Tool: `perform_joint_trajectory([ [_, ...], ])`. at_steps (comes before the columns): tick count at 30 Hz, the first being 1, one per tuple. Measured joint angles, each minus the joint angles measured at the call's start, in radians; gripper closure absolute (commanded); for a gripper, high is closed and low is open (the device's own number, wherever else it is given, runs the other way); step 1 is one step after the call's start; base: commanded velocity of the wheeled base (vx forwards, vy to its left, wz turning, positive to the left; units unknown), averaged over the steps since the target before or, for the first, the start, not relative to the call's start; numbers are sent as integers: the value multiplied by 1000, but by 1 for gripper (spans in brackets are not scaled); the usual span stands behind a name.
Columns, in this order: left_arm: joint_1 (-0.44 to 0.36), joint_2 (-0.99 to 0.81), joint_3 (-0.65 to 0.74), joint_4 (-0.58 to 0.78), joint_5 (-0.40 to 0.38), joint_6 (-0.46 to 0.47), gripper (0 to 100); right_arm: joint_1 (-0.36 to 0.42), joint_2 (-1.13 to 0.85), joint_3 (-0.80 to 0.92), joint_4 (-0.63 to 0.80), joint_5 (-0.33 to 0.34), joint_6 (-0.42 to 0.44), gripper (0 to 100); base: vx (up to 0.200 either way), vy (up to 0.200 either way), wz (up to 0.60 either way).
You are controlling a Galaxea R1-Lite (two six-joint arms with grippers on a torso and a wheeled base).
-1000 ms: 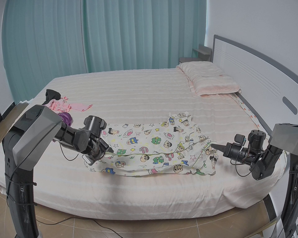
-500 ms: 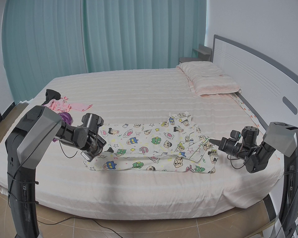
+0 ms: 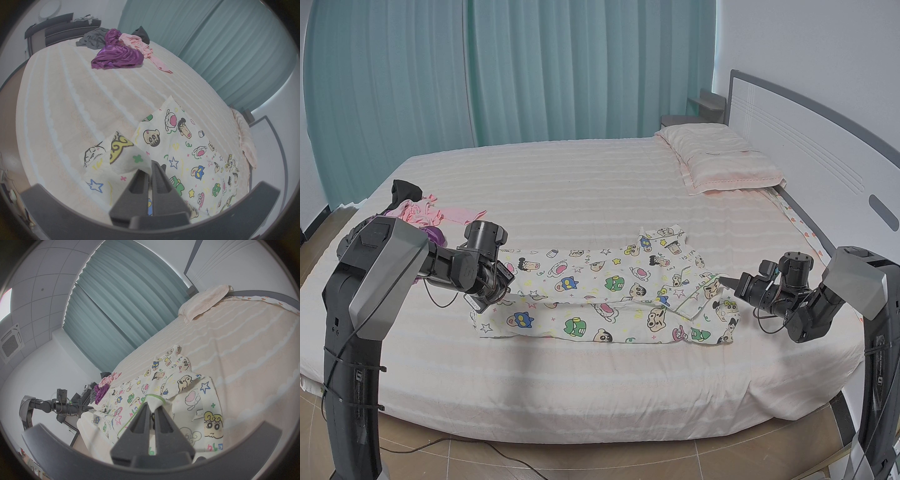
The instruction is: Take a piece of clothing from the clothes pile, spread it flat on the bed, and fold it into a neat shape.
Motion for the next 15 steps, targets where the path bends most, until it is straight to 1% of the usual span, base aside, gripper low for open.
perform_joint_trajectory([
  [6,-11,34,-37,0,-1,13,100,7,24,-51,26,-39,1,100,0,0,0],
  [7,-13,39,-45,0,-1,13,0,8,28,-58,31,-43,2,100,0,0,0],
  [8,-13,44,-51,0,-1,13,0,8,31,-62,34,-44,2,0,0,0,0],
  [11,-16,63,-80,1,3,11,0,8,42,-73,48,-46,7,0,0,0,0],
  [15,-15,86,-106,4,15,-2,0,4,49,-77,54,-51,50,0,0,0,0],
])
